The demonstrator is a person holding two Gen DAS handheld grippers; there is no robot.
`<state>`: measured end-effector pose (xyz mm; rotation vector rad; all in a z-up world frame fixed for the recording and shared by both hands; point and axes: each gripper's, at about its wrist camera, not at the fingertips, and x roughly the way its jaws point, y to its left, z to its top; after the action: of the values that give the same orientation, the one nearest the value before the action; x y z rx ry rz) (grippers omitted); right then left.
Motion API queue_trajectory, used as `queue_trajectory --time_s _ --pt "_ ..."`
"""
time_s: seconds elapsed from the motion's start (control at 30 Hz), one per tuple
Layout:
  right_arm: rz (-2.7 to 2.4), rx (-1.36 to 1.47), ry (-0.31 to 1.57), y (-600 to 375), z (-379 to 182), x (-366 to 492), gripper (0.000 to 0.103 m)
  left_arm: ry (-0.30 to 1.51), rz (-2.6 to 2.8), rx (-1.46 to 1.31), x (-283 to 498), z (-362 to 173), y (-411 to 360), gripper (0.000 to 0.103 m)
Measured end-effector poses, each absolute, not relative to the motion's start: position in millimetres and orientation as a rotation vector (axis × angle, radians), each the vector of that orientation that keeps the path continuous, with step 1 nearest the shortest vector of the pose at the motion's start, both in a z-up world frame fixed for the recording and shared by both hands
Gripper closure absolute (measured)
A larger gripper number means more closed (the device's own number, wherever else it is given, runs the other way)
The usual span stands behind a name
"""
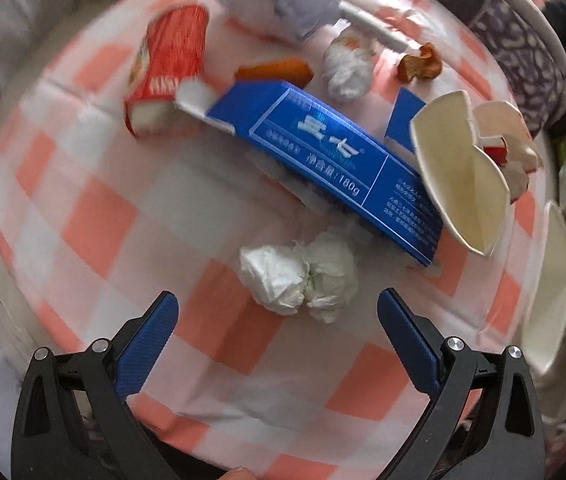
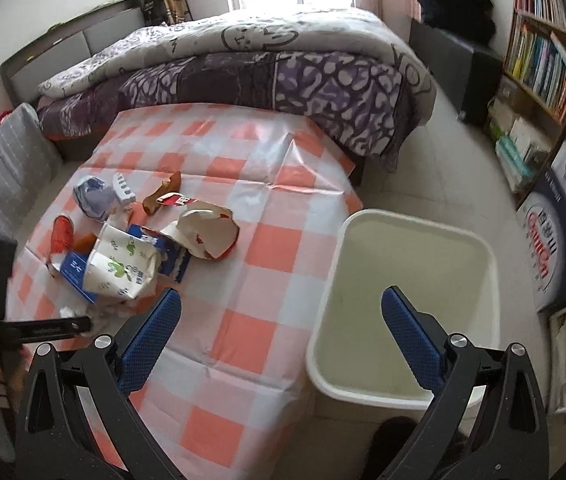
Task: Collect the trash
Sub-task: 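Grasp the crumpled white tissues with the left tool while the right tool grasps the paper cup, then carry tissues and paper cup over the white bin and open both tools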
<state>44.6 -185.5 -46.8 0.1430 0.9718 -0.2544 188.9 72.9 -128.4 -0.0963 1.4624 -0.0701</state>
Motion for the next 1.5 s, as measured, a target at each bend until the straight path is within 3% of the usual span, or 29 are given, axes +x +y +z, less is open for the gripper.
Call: queue_trajectory --time_s 0.13,0.2,0.23,0.37,0.63,0.8,0.93,1.03,1.07,1.1,1.13,1.27,1.5 --pt "-0.25 0.153 0.98 -178.8 -52.9 47.8 0.007 1.444 -0.066 -0.141 195.4 -126.0 74.1 0.009" --pt "-0.23 0.134 0.974 -170.5 -56.0 52.3 0.007 1.465 -0.081 -0.147 199.5 -131.7 72.3 0.027" --pt "-0.215 0.118 0.972 -165.4 -58.1 54.7 0.007 1.487 -0.086 -0.141 200.2 -136.1 71.6 0.043" --pt "-0.143 0.037 0.975 -140.3 -71.8 66.1 0.007 1.473 -0.1 -0.141 193.9 -142.8 76.4 0.059" --pt "0.008 -0.206 0.909 -78.0 -92.1 80.6 0.007 1.342 -0.186 -0.302 166.8 -70.7 121.4 0.059" --pt "0.092 -0.396 0.892 -44.8 -108.4 92.5 0.022 1.235 -0.196 -0.322 161.6 -49.1 123.8 0.059" --pt "0.122 -0.449 0.895 -32.3 -117.6 102.7 0.029 1.244 -0.186 -0.352 160.3 -35.8 150.6 0.058" --pt "0.151 -0.441 0.913 -30.2 -120.7 114.5 0.042 1.239 -0.176 -0.349 156.2 -31.9 157.2 0.058" --pt "0.158 -0.434 0.92 -29.1 -122.1 117.3 0.051 1.236 -0.166 -0.337 162.6 -45.6 131.5 0.058" --pt "0.168 -0.418 0.936 -30.2 -123.8 121.7 0.07 1.235 -0.162 -0.33 167.6 -54.1 121.1 0.058" --pt "0.178 -0.388 0.96 -32.0 -125.4 124.4 0.081 1.234 -0.16 -0.327 171.0 -57.9 115.1 0.058" --pt "0.194 -0.212 0.972 -44.2 -115.8 129.7 0.087 1.227 -0.162 -0.329 176.2 -62.3 107.4 0.058" --pt "0.218 0.024 0.939 -67.0 -83.7 120.3 0.087 1.124 -0.195 -0.326 170.1 -45.2 99.5 0.058"
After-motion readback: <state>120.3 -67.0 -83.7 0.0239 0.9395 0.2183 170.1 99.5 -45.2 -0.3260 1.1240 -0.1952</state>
